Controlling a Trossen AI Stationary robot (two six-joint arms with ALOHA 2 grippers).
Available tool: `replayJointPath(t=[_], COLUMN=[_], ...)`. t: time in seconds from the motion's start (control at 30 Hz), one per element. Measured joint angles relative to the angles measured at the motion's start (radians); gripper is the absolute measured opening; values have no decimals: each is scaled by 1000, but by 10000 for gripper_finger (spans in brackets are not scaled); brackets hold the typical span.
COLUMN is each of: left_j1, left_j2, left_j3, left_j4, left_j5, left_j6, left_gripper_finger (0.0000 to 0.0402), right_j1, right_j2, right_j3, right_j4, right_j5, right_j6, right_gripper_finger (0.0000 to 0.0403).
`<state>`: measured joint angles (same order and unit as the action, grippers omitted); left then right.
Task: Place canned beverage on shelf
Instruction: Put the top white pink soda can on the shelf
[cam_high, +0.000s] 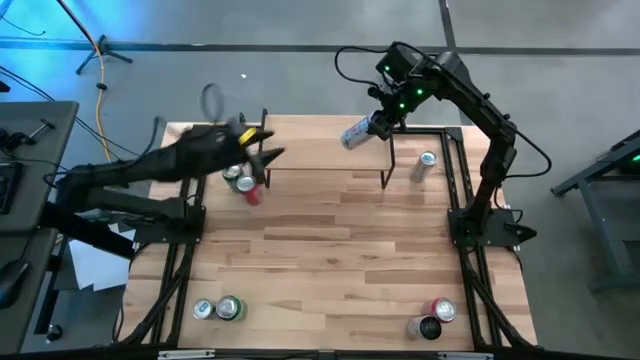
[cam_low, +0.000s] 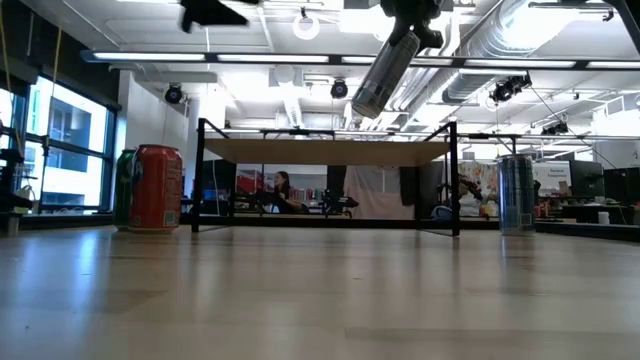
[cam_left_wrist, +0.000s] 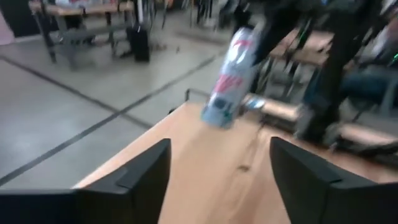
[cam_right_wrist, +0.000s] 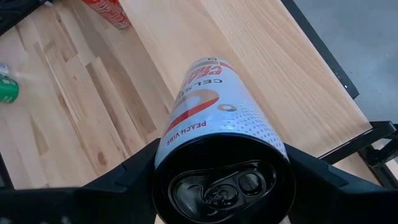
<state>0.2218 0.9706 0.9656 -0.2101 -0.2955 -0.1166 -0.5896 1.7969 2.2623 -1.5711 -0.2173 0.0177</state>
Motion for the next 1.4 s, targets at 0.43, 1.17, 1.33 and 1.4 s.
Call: replayJointPath(t=[0.43,1.17,1.33,1.4], left_j1=[260,243,233,221], left_j2=[434,715,743,745], left_j3=[229,230,259,277], left_j4=[113,526,542,532], left_j5=[521,692,769,786], left_j6=[23,-77,-81,-43], left_gripper_finger=[290,290,290,290], right_j1=[0,36,54,55], right_j2=[0,0,0,0], right_j3=[0,0,0,0], right_j4=[0,0,4,5], right_j5=[-4,-90,-86,-92], right_j6=[-29,-160,-183,-180], right_gripper_finger=[255,259,259,259])
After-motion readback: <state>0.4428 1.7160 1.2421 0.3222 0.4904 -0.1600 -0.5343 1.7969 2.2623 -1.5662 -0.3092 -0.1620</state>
